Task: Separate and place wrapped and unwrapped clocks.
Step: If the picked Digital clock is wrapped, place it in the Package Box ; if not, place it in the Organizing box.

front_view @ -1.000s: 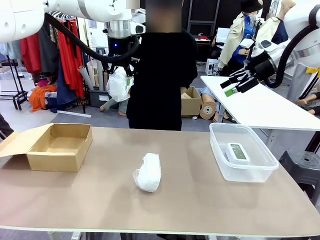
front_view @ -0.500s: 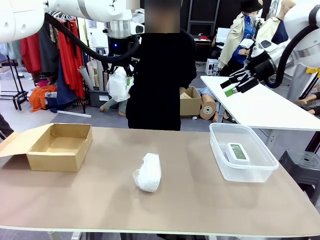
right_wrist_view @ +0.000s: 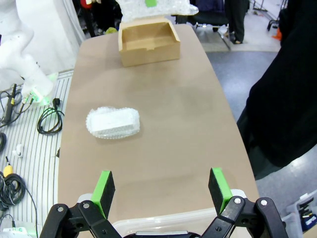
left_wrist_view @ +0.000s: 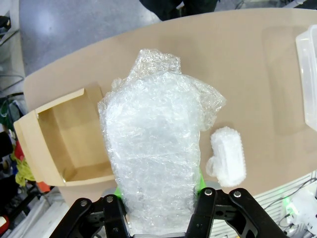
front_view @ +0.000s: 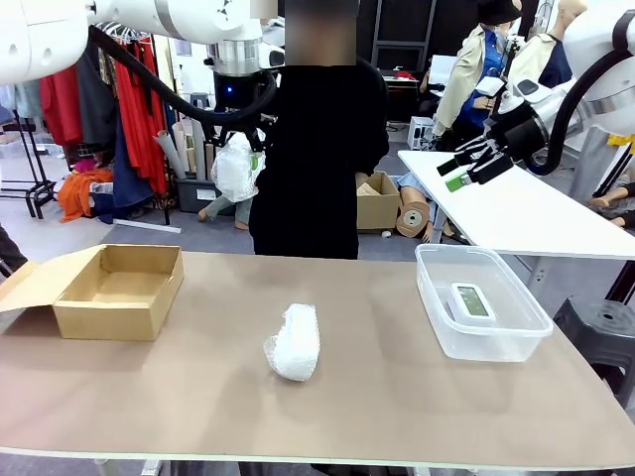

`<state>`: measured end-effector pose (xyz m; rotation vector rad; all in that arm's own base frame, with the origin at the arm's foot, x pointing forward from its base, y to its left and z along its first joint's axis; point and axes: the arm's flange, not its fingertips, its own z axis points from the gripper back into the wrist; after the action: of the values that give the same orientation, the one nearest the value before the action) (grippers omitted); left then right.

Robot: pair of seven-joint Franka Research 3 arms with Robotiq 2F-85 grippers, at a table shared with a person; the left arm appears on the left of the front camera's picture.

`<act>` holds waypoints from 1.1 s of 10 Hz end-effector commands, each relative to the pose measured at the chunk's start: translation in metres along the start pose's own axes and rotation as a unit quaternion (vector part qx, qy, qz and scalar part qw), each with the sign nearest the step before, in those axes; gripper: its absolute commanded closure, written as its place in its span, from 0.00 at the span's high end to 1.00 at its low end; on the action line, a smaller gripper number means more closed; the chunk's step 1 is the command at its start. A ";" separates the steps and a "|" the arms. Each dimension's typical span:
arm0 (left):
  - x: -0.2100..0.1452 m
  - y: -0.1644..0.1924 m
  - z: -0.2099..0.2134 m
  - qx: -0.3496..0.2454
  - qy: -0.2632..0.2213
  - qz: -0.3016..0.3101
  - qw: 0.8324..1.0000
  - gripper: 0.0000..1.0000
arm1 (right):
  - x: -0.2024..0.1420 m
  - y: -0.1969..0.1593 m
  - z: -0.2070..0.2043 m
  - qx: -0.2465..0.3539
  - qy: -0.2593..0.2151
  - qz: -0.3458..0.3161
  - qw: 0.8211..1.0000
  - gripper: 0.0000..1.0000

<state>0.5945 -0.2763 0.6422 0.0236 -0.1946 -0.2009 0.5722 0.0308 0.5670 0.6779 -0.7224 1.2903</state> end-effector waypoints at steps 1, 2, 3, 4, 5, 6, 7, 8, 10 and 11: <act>-0.007 0.003 0.004 0.004 -0.012 -0.030 0.999 0.00 | 0.001 0.001 0.001 -0.001 -0.001 0.001 1.000 1.00; -0.013 0.016 0.007 -0.006 -0.009 -0.055 0.998 0.00 | 0.001 0.001 0.001 -0.001 -0.001 0.001 1.000 1.00; -0.024 0.025 0.005 -0.014 -0.002 -0.070 0.997 0.00 | 0.001 0.001 0.001 -0.001 -0.001 0.001 1.000 1.00; -0.038 0.041 0.002 -0.027 0.002 -0.082 0.996 0.00 | 0.001 0.001 0.001 -0.001 -0.001 0.001 1.000 1.00; -0.049 0.056 -0.001 -0.033 0.013 -0.092 0.995 0.00 | 0.001 0.001 0.001 -0.001 -0.001 0.001 1.000 1.00; -0.060 0.062 -0.005 -0.018 0.019 -0.086 0.996 0.00 | 0.001 0.001 0.001 -0.001 -0.001 0.001 1.000 1.00; -0.068 0.071 -0.016 -0.012 0.026 -0.082 0.996 0.00 | 0.001 0.001 0.001 -0.001 -0.001 0.001 1.000 1.00; -0.077 0.084 -0.031 -0.001 0.039 -0.053 0.998 0.00 | 0.001 0.001 0.001 -0.001 -0.001 0.001 1.000 1.00; -0.093 0.113 -0.061 0.032 0.055 -0.008 0.998 0.00 | 0.001 0.001 0.001 -0.001 -0.001 0.001 1.000 1.00; -0.100 0.123 -0.072 0.039 0.062 0.015 0.997 0.00 | 0.001 0.001 0.001 -0.001 -0.001 0.001 1.000 1.00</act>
<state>0.5514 -0.1447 0.5659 0.0880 -0.0585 -0.2186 0.5722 0.0307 0.5670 0.6778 -0.7224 1.2901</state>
